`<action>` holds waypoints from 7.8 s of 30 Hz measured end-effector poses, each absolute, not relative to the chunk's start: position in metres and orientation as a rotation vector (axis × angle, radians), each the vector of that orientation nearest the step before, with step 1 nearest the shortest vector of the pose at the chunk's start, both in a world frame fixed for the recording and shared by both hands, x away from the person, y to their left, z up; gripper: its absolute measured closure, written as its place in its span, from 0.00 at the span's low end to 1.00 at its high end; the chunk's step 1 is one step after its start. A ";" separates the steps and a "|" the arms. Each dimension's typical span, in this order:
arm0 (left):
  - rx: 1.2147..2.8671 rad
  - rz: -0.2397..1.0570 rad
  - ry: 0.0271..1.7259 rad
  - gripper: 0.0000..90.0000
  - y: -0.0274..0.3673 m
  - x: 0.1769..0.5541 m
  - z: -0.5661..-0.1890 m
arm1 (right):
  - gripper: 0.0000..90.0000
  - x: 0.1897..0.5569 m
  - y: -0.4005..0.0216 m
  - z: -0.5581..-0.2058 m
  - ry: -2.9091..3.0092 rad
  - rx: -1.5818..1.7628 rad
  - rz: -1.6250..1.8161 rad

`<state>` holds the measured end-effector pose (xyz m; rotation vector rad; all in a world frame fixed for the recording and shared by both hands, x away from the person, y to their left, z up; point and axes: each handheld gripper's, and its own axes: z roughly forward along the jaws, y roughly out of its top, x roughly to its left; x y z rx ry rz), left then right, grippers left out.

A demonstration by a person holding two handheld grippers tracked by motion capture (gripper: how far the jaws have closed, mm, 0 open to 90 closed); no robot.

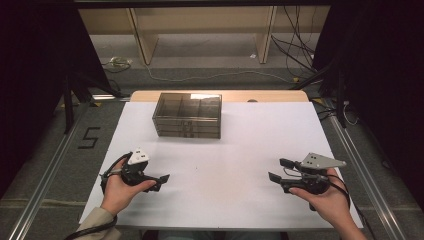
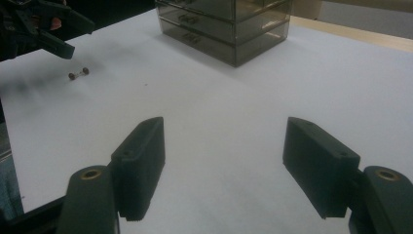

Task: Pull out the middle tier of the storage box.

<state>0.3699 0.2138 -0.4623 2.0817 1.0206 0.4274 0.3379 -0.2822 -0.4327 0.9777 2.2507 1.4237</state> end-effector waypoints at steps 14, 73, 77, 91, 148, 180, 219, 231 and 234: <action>2.169 0.744 0.769 0.34 0.188 0.391 -0.448 | 0.36 0.339 -0.277 -0.432 2.256 0.975 1.399; 2.490 1.463 0.032 0.76 0.100 0.473 -0.485 | 0.38 0.341 -0.279 -0.433 2.253 1.001 1.384; 2.496 1.485 0.052 0.81 0.097 0.473 -0.484 | 0.38 0.340 -0.279 -0.433 2.256 1.003 1.383; 2.511 1.551 0.080 0.87 0.091 0.471 -0.485 | 0.38 0.340 -0.279 -0.433 2.251 1.002 1.386; 2.537 1.678 0.024 0.89 0.084 0.465 -0.490 | 0.38 0.341 -0.279 -0.432 2.245 1.007 1.379; 2.544 1.716 0.007 0.89 0.083 0.451 -0.493 | 0.38 0.341 -0.279 -0.432 2.249 1.004 1.375; 2.635 1.067 0.310 0.76 0.185 0.487 -0.436 | 0.38 0.341 -0.278 -0.433 2.265 1.004 1.365; 2.734 0.955 0.260 0.81 0.187 0.501 -0.436 | 0.38 0.342 -0.279 -0.434 2.269 1.006 1.362; 2.760 0.889 0.248 0.83 0.188 0.505 -0.431 | 0.38 0.342 -0.279 -0.434 2.267 1.005 1.362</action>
